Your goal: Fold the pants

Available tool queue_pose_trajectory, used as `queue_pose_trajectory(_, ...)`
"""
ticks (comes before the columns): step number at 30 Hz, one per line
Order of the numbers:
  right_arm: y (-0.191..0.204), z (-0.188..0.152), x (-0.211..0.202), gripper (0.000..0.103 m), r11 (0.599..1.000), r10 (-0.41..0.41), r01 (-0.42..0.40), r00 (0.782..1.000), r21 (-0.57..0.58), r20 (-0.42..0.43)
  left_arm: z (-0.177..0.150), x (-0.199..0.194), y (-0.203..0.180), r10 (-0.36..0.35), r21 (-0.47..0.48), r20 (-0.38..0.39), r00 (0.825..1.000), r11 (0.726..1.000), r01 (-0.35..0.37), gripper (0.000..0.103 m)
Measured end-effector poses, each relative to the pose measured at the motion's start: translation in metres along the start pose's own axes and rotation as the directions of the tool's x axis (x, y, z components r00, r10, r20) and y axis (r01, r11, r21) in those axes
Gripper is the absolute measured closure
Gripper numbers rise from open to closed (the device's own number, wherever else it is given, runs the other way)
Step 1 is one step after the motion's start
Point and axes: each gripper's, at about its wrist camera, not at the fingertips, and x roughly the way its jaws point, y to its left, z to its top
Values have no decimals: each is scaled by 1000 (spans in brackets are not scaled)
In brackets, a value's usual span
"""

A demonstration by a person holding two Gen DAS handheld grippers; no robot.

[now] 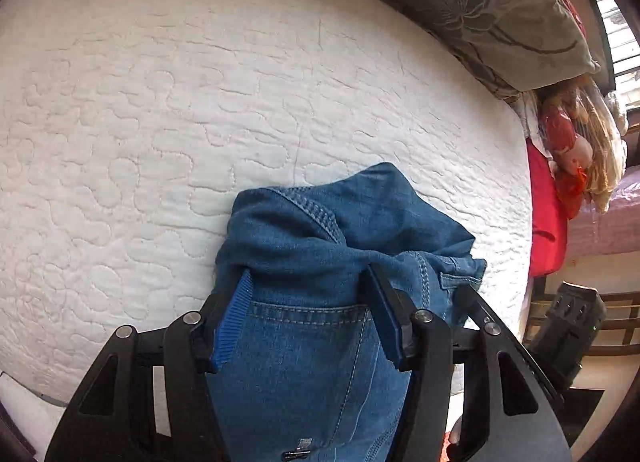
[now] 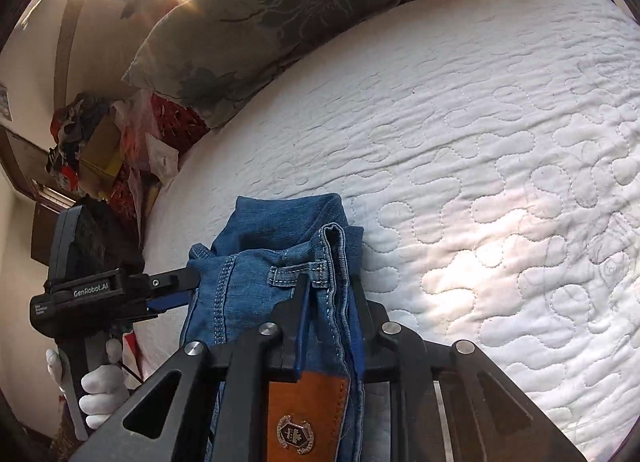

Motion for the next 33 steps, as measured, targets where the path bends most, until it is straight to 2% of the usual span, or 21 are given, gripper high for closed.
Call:
queue_pose_trajectory(2,-5,-3,0,89,1000,-27,27,1000,4,12,3,14,0,39,-4,-19,999,999,-40,46)
queue_pose_trajectory(4,-18,-9,15,87,997,-59,60,998,39,-24,1,13,-6,44,19,-2,999,999,-44,45)
queue_pose_trajectory(5,-20,-11,15,87,997,-56,57,998,48,-14,-2,10,-8,37,38,6,999,999,-37,45)
queue_pose_trajectory(6,-21,-11,13,79,997,-45,45,999,62,-8,-6,4,-7,16,58,15,1000,998,-17,45)
queue_pose_trajectory(8,-23,-12,1,78,993,-6,7,1000,114,-5,-18,-14,1,-32,69,27,999,997,30,45)
queue_pose_trajectory(10,-23,-20,-15,71,989,42,-40,999,142,-12,-33,-30,17,-74,58,22,997,996,73,45)
queue_pose_trajectory(12,-20,-37,-31,55,989,59,-56,998,137,-20,-53,-40,37,-118,34,14,993,993,117,45)
queue_pose_trajectory(14,-16,-58,-42,55,991,47,-43,998,125,-31,-75,-43,52,-146,15,0,989,989,146,44)
queue_pose_trajectory(17,-1,-89,-53,56,996,64,-64,998,63,-3,-105,-33,54,-102,48,-13,995,994,103,44)
queue_pose_trajectory(20,18,-116,-40,68,984,-125,120,991,-133,-36,-128,-19,40,25,138,40,999,990,-30,43)
queue_pose_trajectory(22,13,-129,-26,69,968,-192,178,980,-174,-62,-137,-9,37,55,173,46,997,983,-62,34)
queue_pose_trajectory(25,13,-125,-31,67,974,-187,176,980,-144,-65,-139,-19,34,62,172,59,996,983,-72,35)
queue_pose_trajectory(27,13,-120,-42,64,987,-136,130,989,-90,-61,-139,-34,36,29,154,80,996,987,-41,35)
queue_pose_trajectory(28,12,-117,-48,64,992,-108,104,993,-64,-53,-137,-41,33,34,154,104,994,987,-49,35)
queue_pose_trajectory(33,5,-109,-60,62,997,-49,51,998,51,-31,-141,-79,27,77,183,244,967,975,-124,35)
